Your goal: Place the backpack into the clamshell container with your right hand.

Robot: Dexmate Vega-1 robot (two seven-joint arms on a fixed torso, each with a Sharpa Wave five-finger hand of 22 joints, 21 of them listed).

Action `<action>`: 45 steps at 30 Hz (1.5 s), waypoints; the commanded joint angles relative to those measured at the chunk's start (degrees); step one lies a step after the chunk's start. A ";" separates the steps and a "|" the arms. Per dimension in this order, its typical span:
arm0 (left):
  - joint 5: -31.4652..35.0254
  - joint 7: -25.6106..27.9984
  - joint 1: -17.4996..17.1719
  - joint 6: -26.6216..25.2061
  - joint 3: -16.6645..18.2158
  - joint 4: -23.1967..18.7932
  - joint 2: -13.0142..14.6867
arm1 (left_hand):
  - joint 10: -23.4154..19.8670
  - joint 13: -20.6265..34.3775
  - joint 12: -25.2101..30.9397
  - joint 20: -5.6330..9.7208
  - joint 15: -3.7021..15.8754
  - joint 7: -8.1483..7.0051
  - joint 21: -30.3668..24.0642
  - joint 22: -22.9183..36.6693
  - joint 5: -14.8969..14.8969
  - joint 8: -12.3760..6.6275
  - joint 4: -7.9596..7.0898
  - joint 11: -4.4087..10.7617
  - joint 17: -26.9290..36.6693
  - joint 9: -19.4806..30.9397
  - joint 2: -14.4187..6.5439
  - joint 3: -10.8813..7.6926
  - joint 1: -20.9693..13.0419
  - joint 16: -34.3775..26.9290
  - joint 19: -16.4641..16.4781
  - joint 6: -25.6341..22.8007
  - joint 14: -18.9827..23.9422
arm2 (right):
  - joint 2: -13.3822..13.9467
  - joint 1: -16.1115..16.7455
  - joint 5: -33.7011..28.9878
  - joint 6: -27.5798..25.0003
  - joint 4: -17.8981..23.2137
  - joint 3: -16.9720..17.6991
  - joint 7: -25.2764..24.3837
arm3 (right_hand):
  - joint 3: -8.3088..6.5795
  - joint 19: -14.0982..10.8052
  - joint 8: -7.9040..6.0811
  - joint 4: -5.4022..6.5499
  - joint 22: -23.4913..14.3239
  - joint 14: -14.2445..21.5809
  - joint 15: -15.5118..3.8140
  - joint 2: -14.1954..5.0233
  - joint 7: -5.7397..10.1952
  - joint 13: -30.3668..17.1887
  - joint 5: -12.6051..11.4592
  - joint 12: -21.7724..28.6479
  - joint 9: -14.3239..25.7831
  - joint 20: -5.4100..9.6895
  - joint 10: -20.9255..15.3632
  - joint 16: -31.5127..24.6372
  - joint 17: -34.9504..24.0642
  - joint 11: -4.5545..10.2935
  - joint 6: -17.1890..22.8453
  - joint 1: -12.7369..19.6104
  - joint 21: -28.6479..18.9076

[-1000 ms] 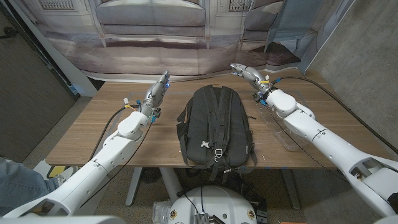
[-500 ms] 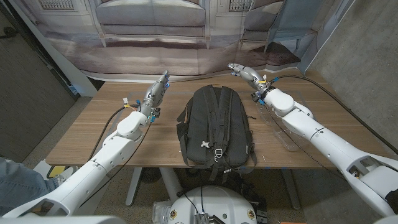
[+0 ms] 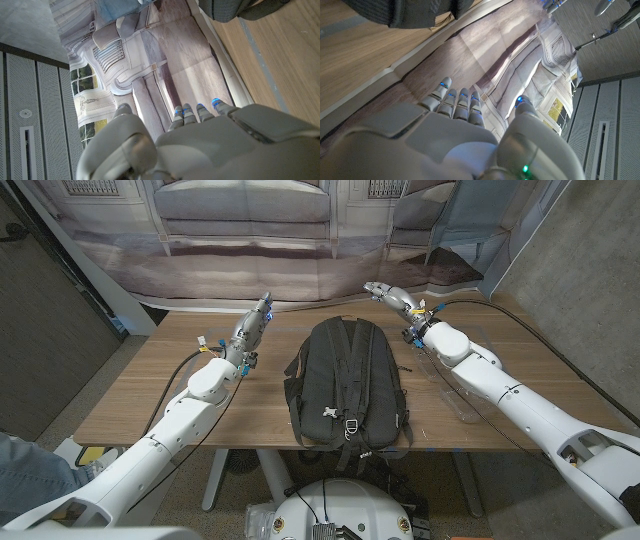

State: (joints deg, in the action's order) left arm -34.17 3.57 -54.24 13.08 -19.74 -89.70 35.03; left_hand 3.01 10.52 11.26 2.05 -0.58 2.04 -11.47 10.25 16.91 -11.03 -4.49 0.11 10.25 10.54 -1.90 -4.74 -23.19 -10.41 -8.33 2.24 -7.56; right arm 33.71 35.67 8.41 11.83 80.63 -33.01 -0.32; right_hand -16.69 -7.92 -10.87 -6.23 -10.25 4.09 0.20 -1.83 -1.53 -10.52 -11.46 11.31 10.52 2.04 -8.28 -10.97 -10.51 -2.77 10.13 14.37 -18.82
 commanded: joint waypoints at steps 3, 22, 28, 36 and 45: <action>0.11 0.15 -0.18 0.25 0.03 -0.17 0.00 | -0.01 0.12 0.26 1.30 -0.28 0.19 -0.12 0.17 -0.26 -0.24 0.14 0.20 0.14 0.07 -0.44 0.28 -0.25 -0.26 -0.30 -0.47 0.10 | 0.35 -0.53 -3.81 -3.18 2.52 -1.27 -1.88 | 0.00 0.16 -0.20 -0.22 -0.29 -0.13 0.08 -0.14 0.41 -0.10 0.15 0.38 0.26 1.89 -0.01 0.04 -0.31 -0.21 0.00 0.69 0.25; 0.20 -0.22 0.40 -0.51 -0.11 0.15 0.38 | -0.20 0.12 0.31 1.24 -0.55 0.31 -0.55 0.23 -0.33 -0.22 0.15 0.01 0.18 0.07 -0.54 0.49 -0.32 -0.49 0.86 -0.52 0.82 | -0.01 -2.74 -7.14 -5.86 2.57 -3.33 -1.31 | 0.10 0.33 -0.14 -0.49 -0.32 -0.30 0.32 -0.19 -0.29 -0.12 0.34 0.39 0.27 1.59 0.21 0.04 -0.32 -0.48 -0.29 1.02 0.70; 0.23 -0.41 0.45 -1.11 -0.13 -0.18 0.87 | -0.22 0.12 0.31 1.20 -0.51 0.28 -0.45 0.25 -0.34 -0.20 0.16 -0.08 0.19 0.07 -0.55 0.54 -0.34 -0.48 0.63 -0.48 0.85 | -0.07 -3.40 -8.90 -6.76 2.59 -3.95 -1.95 | 0.13 0.31 -0.14 -0.57 -0.32 -0.31 0.46 -0.21 -0.17 -0.12 0.39 0.37 0.27 1.56 0.35 0.02 -0.32 -0.50 -0.34 1.13 0.82; 0.06 -0.65 0.82 -0.78 -0.08 0.65 0.59 | -0.49 0.12 0.40 1.31 -0.54 0.52 -0.86 0.29 -0.39 -0.24 0.16 -0.11 0.24 0.07 -0.59 0.68 -0.37 -0.71 1.72 -0.65 1.57 | -0.44 -4.06 -10.30 -7.72 2.23 -4.22 -3.11 | 0.18 0.31 -0.13 -0.66 -0.33 -0.32 0.45 -0.19 -0.02 -0.12 0.43 0.37 0.27 1.48 0.42 0.01 -0.32 -0.37 -0.44 1.22 0.95; -0.27 -1.20 1.48 -0.41 -0.24 2.07 0.01 | -0.51 0.13 0.38 1.24 -0.59 0.50 -0.81 0.32 -0.42 -0.24 0.16 0.00 0.27 0.07 -0.62 0.77 -0.38 -0.64 1.67 -0.66 1.54 | -1.23 -5.94 -13.05 -8.72 0.79 -5.98 -3.25 | 0.21 0.26 -0.14 -0.73 -0.33 -0.12 0.37 -0.21 0.04 -0.13 0.47 0.45 0.28 1.45 0.31 -0.08 -0.32 -0.36 -0.49 1.33 1.06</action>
State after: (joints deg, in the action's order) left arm -34.04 3.03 -53.40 12.38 -19.83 -88.91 35.49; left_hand 2.71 10.51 11.26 2.05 -1.28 2.35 -11.91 10.25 16.44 -11.03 -4.08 -0.19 10.25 10.53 -2.13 -4.34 -23.41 -10.83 -6.67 1.94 -6.23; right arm 33.30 31.69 -1.77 4.38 82.88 -37.24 -3.20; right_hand -16.29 -7.71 -10.87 -6.63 -10.26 3.88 0.42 -1.88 -1.75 -10.52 -11.01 11.31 10.52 2.25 -7.96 -10.97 -10.52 -3.08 9.92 15.21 -17.97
